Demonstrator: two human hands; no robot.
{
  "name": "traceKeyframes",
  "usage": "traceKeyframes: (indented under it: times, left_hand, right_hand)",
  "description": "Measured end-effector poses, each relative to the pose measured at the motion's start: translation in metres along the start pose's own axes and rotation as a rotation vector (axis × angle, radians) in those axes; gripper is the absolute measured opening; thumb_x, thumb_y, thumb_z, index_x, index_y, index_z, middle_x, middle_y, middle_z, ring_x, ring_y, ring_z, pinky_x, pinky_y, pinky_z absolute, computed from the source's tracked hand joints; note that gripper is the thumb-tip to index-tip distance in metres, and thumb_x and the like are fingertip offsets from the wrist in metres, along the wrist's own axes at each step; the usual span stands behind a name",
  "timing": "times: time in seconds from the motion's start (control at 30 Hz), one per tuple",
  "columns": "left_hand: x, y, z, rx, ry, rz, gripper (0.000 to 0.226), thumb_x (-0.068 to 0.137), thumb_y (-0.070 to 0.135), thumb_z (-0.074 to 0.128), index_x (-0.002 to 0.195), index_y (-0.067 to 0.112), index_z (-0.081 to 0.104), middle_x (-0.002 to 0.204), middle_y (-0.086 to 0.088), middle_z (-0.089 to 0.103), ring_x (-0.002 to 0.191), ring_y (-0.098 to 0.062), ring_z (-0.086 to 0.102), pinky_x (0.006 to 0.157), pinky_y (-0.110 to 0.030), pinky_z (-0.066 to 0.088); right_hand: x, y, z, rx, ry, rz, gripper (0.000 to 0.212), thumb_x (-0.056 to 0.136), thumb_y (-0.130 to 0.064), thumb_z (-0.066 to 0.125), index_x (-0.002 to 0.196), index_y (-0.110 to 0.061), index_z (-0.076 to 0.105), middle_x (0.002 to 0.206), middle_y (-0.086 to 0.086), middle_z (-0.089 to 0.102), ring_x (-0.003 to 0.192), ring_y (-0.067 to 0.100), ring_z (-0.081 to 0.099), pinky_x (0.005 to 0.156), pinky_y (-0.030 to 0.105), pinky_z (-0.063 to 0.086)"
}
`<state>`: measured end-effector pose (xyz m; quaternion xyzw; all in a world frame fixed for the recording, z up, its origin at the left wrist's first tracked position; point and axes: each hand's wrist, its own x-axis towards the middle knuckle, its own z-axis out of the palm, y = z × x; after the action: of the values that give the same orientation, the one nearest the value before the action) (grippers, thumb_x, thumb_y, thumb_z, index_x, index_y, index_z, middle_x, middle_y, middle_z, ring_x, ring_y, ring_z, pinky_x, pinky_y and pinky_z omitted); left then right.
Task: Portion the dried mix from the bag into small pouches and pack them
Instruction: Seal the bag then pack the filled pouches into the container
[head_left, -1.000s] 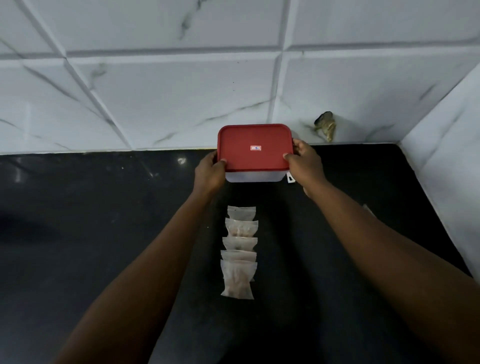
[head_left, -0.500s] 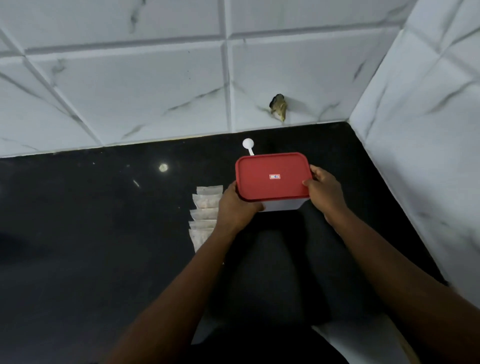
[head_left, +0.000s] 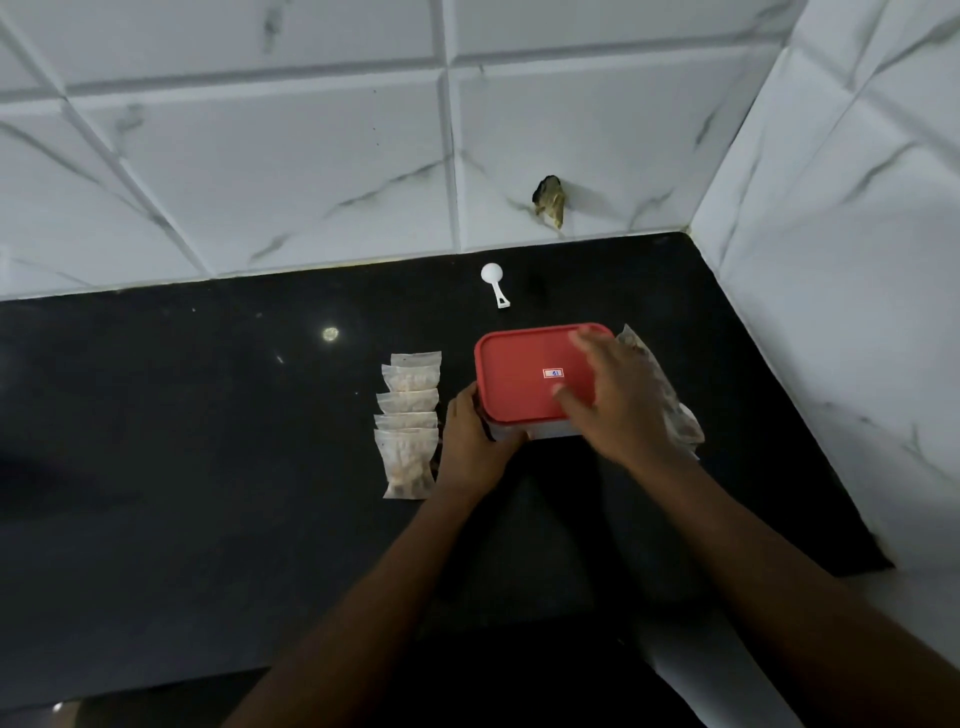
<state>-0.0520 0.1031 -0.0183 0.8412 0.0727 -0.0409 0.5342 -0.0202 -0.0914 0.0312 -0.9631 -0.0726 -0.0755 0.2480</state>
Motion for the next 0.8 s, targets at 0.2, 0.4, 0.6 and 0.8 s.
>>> traceKeyframes:
  times: [0.2, 0.4, 0.6, 0.8]
  left_hand:
    - [-0.009, 0.003, 0.0, -0.046, -0.027, 0.05, 0.067, 0.094, 0.018, 0.071, 0.149, 0.01, 0.034, 0.136, 0.0, 0.059, 0.118, -0.013, 0.062, 0.095, -0.016, 0.051]
    - [-0.012, -0.008, -0.001, -0.014, -0.03, 0.074, 0.054, 0.097, 0.016, 0.064, 0.142, 0.015, 0.035, 0.128, -0.005, 0.069, 0.112, -0.014, 0.07, 0.098, -0.04, 0.057]
    - [-0.007, -0.006, -0.005, -0.007, -0.047, 0.073, 0.039, 0.099, 0.016, 0.063, 0.131, 0.015, 0.04, 0.124, -0.001, 0.069, 0.109, -0.012, 0.07, 0.096, -0.045, 0.059]
    - [-0.005, -0.01, -0.007, -0.029, -0.062, 0.015, 0.043, 0.096, 0.022, 0.07, 0.128, 0.017, 0.043, 0.122, -0.002, 0.071, 0.109, -0.011, 0.07, 0.095, -0.044, 0.059]
  right_hand:
    - [-0.002, -0.037, 0.023, -0.112, -0.197, -0.168, 0.086, 0.081, -0.071, 0.061, 0.152, -0.028, 0.039, 0.161, -0.006, 0.034, 0.15, 0.019, 0.026, 0.122, 0.051, 0.021]
    - [-0.003, -0.046, 0.032, -0.261, -0.193, -0.219, 0.071, 0.087, -0.054, 0.064, 0.147, -0.021, 0.049, 0.155, 0.002, 0.045, 0.146, 0.029, 0.036, 0.116, 0.058, 0.028]
    - [-0.007, -0.049, 0.033, -0.424, -0.241, -0.308, 0.062, 0.102, -0.049, 0.034, 0.149, -0.01, 0.045, 0.154, 0.014, 0.046, 0.142, 0.041, 0.042, 0.11, 0.063, 0.036]
    - [-0.003, -0.056, 0.022, -0.389, -0.204, -0.353, 0.05, 0.104, -0.034, 0.048, 0.146, -0.008, 0.048, 0.145, 0.015, 0.056, 0.129, 0.037, 0.057, 0.089, 0.049, 0.055]
